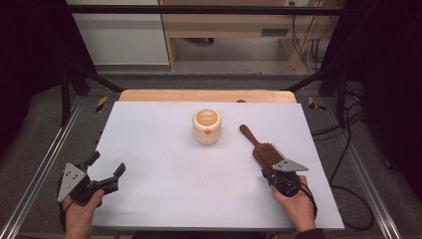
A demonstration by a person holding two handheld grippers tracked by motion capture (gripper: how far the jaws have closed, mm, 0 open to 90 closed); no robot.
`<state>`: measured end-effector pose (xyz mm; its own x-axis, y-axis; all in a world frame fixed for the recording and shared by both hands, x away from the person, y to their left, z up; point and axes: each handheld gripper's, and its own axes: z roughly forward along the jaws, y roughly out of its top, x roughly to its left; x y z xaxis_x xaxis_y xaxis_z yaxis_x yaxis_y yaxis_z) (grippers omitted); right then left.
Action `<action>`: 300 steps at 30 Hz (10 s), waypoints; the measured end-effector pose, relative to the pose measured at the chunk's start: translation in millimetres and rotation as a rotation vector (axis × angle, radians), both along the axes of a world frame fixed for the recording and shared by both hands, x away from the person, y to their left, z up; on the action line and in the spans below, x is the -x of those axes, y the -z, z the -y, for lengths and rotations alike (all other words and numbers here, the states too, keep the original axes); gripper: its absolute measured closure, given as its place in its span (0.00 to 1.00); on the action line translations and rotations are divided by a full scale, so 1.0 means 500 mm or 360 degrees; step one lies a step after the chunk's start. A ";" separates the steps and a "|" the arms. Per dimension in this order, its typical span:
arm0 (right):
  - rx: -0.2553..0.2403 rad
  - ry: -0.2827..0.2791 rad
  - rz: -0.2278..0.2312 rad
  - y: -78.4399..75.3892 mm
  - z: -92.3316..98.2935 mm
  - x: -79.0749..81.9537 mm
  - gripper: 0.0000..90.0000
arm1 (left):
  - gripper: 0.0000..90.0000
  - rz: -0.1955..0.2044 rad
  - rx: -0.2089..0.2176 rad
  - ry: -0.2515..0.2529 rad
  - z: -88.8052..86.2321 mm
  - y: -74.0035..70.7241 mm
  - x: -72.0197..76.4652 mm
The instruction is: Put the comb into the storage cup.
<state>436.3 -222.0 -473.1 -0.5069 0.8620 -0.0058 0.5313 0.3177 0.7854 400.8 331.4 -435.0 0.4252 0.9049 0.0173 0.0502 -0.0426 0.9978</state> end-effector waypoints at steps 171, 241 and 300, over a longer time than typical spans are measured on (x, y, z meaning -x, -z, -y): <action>0.0277 0.0091 -0.0524 -0.042 0.007 -0.141 0.35 | 0.05 -0.0026 -0.0075 -0.0043 -0.001 0.004 0.003; -0.0005 -0.0107 -0.0041 -0.105 -0.010 -0.067 0.81 | 0.02 -0.0057 -0.0014 0.0129 0.098 -0.052 -0.004; -0.0225 -0.0484 0.0333 -0.119 -0.244 -0.006 0.81 | 0.03 -0.0248 0.0368 0.0503 0.314 -0.109 -0.086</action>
